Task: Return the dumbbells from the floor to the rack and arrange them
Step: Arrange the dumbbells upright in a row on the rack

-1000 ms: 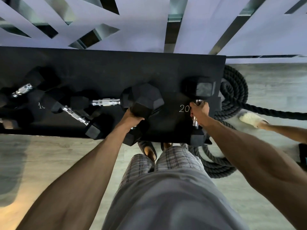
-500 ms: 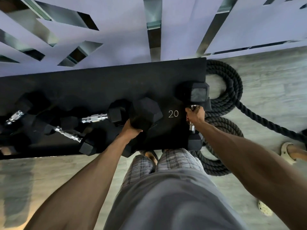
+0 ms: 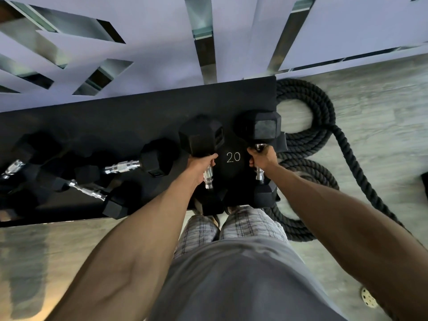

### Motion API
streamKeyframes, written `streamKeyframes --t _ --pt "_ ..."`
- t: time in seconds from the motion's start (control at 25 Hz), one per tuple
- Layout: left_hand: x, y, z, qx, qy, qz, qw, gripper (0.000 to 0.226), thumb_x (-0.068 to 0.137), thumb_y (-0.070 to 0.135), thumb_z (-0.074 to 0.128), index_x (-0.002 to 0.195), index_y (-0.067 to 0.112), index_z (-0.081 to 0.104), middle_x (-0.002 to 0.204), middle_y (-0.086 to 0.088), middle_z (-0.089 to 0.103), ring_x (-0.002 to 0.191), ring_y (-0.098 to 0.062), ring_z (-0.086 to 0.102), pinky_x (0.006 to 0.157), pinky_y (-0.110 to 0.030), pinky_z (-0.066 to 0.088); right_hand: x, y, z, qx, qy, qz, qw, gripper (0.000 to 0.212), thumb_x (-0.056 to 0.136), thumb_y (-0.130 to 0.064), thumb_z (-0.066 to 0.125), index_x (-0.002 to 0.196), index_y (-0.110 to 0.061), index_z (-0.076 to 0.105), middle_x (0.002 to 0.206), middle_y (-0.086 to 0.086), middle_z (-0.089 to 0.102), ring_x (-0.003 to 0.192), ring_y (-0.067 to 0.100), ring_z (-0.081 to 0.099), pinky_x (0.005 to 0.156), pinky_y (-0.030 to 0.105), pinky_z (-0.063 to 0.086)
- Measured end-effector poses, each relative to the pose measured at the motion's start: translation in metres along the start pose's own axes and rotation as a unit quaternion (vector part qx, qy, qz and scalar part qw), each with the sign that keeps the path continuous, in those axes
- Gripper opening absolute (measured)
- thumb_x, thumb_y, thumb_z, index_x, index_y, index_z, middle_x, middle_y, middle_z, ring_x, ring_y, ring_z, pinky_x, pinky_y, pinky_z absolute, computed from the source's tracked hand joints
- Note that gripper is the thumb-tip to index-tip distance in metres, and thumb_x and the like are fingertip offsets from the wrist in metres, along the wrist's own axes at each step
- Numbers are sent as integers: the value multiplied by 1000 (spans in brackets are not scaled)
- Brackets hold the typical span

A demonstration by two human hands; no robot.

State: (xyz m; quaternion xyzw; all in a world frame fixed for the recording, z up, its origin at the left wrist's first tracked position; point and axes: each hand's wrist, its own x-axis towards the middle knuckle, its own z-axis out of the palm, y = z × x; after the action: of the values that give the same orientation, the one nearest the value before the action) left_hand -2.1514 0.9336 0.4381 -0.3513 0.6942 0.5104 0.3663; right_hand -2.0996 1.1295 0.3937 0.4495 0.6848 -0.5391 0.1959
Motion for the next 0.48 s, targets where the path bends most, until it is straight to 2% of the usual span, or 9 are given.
streamKeyframes --t 0.12,0.24,0.32,0.4,0.48 --pt "5 4 9 -54 -13 -16 998 16 80 3 76 77 13 63 70 0 61 60 -9 56 61 -20 51 1 0 -1 -19 1 -8 1000 21 92 -27 65 78 -11 61 61 5 61 32 2 56 35 15 42" --pt "11 4 15 -65 -34 -29 997 20 79 2 77 93 8 65 78 0 63 65 -9 57 65 -21 54 7 3 1 -34 -1 -1 999 26 91 -30 66 96 -5 66 65 5 66 38 6 61 42 19 50" --pt "15 5 15 -58 -43 -26 997 25 79 6 78 100 9 64 80 1 63 67 -9 58 68 -21 55 8 2 2 -25 7 4 1000 34 89 -30 68 107 -1 63 81 10 71 48 9 65 49 23 56" --pt "19 6 13 -55 -50 -24 997 25 80 10 78 99 10 63 81 1 63 68 -9 58 71 -21 55 2 2 0 -62 12 11 998 46 86 -35 67 117 -4 53 106 17 71 74 23 71 69 36 61" --pt "24 6 10 -56 -59 -30 996 21 82 14 78 95 9 62 79 1 62 68 -9 58 73 -22 55 -8 1 -3 -172 42 -21 984 54 89 -37 63 125 -1 44 123 23 61 107 39 62 92 46 52"
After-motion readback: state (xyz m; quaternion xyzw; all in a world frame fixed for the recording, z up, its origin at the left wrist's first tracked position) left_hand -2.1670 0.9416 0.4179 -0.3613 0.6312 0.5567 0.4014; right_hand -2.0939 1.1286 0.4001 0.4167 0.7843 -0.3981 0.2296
